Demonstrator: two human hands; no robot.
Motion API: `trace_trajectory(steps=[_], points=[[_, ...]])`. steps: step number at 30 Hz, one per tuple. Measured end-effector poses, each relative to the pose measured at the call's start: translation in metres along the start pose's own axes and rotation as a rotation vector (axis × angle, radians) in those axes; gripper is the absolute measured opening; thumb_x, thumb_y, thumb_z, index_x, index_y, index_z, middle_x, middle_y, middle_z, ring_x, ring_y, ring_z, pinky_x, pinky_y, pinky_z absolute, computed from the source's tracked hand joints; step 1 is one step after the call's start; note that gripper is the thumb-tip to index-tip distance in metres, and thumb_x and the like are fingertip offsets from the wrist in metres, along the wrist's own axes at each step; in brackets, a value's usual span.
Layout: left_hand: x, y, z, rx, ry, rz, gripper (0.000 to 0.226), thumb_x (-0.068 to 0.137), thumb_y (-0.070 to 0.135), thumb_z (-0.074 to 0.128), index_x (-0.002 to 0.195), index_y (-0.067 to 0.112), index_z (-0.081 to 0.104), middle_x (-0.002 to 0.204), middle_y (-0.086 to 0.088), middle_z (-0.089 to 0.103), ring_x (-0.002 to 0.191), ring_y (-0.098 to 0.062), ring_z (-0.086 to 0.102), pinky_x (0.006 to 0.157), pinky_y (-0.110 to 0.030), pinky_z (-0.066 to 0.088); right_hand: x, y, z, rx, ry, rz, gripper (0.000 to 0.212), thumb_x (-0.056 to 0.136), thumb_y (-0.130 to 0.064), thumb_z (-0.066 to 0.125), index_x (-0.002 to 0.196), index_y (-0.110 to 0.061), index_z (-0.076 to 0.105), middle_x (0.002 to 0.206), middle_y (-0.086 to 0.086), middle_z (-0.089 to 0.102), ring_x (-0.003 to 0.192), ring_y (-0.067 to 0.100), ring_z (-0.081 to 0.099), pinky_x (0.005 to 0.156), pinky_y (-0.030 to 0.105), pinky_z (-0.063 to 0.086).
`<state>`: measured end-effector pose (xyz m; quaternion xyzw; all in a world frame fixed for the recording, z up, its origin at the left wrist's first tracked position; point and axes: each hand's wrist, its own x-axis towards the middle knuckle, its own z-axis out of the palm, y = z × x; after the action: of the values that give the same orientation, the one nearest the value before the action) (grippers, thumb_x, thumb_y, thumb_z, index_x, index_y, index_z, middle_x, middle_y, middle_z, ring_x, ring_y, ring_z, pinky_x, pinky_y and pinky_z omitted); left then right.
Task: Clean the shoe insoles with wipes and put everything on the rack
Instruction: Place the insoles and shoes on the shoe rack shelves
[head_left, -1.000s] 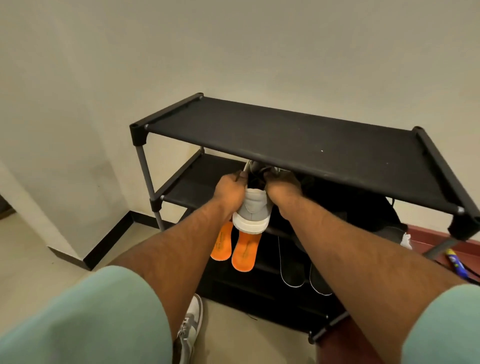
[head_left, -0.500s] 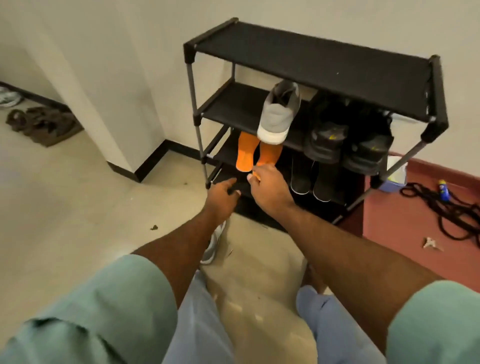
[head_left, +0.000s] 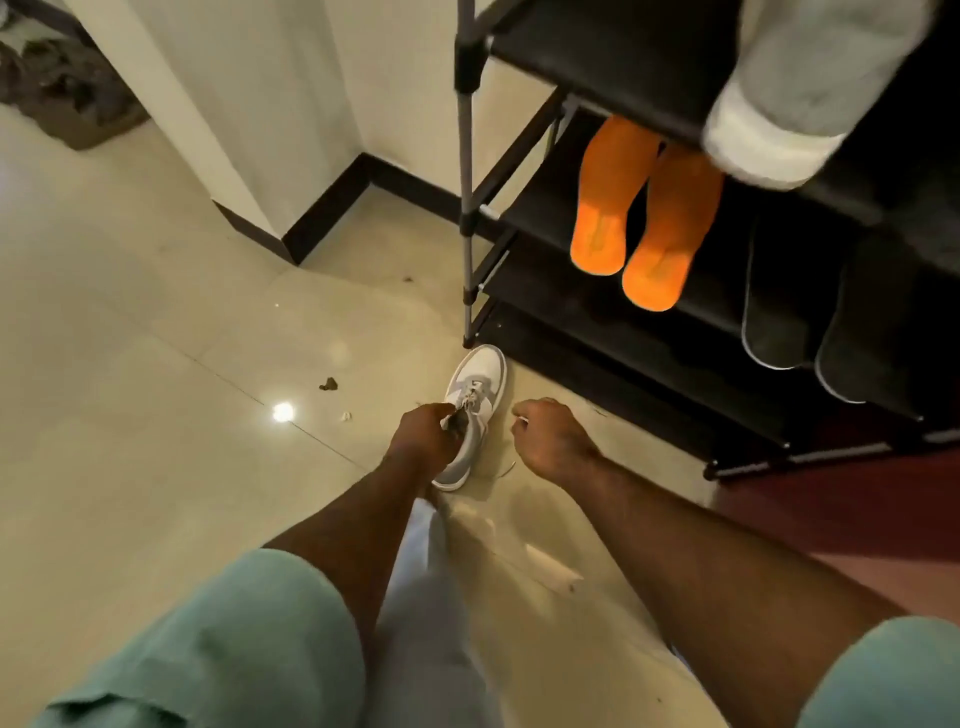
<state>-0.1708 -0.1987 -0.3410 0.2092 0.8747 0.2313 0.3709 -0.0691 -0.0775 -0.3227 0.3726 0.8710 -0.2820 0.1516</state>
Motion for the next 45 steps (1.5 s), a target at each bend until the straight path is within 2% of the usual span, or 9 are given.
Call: trace_trajectory(steps=[8, 12, 17, 21, 24, 28, 33, 39, 45], points=[[0.129, -0.072, 0.06, 0.018, -0.042, -0.157, 0.047, 0.091, 0.017, 0.065, 0.137, 0.011, 0.054, 0.138, -0.014, 0.058, 0.126, -0.032, 0.053, 0.095, -0.032, 0.042, 0.114, 0.008, 0.118, 0.181, -0.261, 0.091, 0.04, 0.094, -0.019, 0.051, 0.134, -0.018, 0.05, 0.134, 0.009, 0.055, 0.122, 0.028, 0.05, 0.094, 0.028, 0.04], [0.163, -0.09, 0.094, 0.074, -0.029, -0.197, 0.026, 0.092, 0.028, 0.059, 0.112, 0.012, 0.062, 0.112, -0.013, 0.067, 0.101, -0.034, 0.063, 0.076, -0.032, 0.043, 0.143, 0.022, 0.161, 0.268, -0.334, 0.068, 0.058, 0.097, -0.017, 0.047, 0.149, -0.026, 0.023, 0.143, 0.011, 0.045, 0.126, 0.026, 0.046, 0.089, 0.02, 0.037], [0.154, -0.072, 0.092, 0.141, 0.022, -0.164, 0.018, 0.093, 0.011, 0.049, 0.1, 0.008, 0.066, 0.093, -0.013, 0.061, 0.085, -0.033, 0.059, 0.07, -0.034, 0.042, 0.131, 0.04, 0.155, 0.281, -0.272, 0.082, 0.07, 0.094, -0.02, 0.049, 0.147, -0.044, 0.012, 0.137, 0.014, 0.05, 0.121, 0.035, 0.05, 0.099, 0.035, 0.041], [0.108, -0.031, 0.073, 0.074, 0.028, -0.094, 0.019, 0.091, 0.011, 0.05, 0.098, 0.006, 0.067, 0.09, -0.012, 0.061, 0.08, -0.03, 0.056, 0.068, -0.032, 0.041, 0.082, 0.047, 0.102, 0.392, -0.072, 0.117, 0.058, 0.092, -0.026, 0.056, 0.142, -0.041, 0.031, 0.131, 0.005, 0.058, 0.119, 0.029, 0.054, 0.098, 0.039, 0.045], [0.047, 0.014, 0.056, -0.01, 0.015, -0.035, 0.023, 0.091, 0.015, 0.049, 0.094, 0.006, 0.07, 0.091, -0.014, 0.068, 0.085, -0.034, 0.063, 0.07, -0.034, 0.05, 0.017, 0.052, 0.043, 0.458, 0.051, 0.135, 0.05, 0.09, -0.028, 0.061, 0.136, -0.031, 0.044, 0.125, 0.0, 0.062, 0.115, 0.023, 0.057, 0.096, 0.036, 0.047], [-0.054, 0.076, 0.036, -0.054, 0.032, 0.065, 0.024, 0.092, 0.021, 0.05, 0.095, 0.009, 0.071, 0.091, -0.013, 0.07, 0.088, -0.035, 0.066, 0.079, -0.041, 0.057, -0.081, 0.053, -0.031, 0.545, 0.154, 0.126, 0.046, 0.088, -0.029, 0.063, 0.132, -0.029, 0.049, 0.123, -0.003, 0.062, 0.111, 0.018, 0.059, 0.093, 0.029, 0.047], [-0.184, 0.159, 0.025, 0.01, 0.097, 0.289, 0.02, 0.09, 0.018, 0.053, 0.092, 0.009, 0.07, 0.087, -0.015, 0.07, 0.081, -0.035, 0.067, 0.075, -0.041, 0.057, -0.21, 0.073, -0.111, 0.679, 0.363, 0.105, 0.044, 0.088, -0.021, 0.064, 0.131, -0.021, 0.054, 0.119, -0.007, 0.061, 0.11, 0.01, 0.057, 0.087, 0.015, 0.039], [-0.305, 0.246, 0.053, 0.068, 0.145, 0.533, 0.017, 0.092, 0.019, 0.053, 0.081, 0.01, 0.062, 0.082, -0.01, 0.067, 0.079, -0.031, 0.065, 0.07, -0.039, 0.054, -0.326, 0.128, -0.172, 0.776, 0.572, 0.11, 0.044, 0.079, -0.032, 0.06, 0.123, -0.029, 0.058, 0.115, -0.006, 0.066, 0.103, 0.015, 0.061, 0.093, 0.039, 0.05], [-0.361, 0.315, 0.112, 0.054, 0.129, 0.664, 0.02, 0.092, 0.018, 0.05, 0.096, 0.011, 0.068, 0.091, -0.01, 0.069, 0.085, -0.03, 0.064, 0.078, -0.041, 0.054, -0.392, 0.196, -0.212, 0.709, 0.721, 0.118, 0.047, 0.088, -0.018, 0.052, 0.135, -0.027, 0.05, 0.129, -0.002, 0.06, 0.115, 0.02, 0.055, 0.098, 0.032, 0.043]])
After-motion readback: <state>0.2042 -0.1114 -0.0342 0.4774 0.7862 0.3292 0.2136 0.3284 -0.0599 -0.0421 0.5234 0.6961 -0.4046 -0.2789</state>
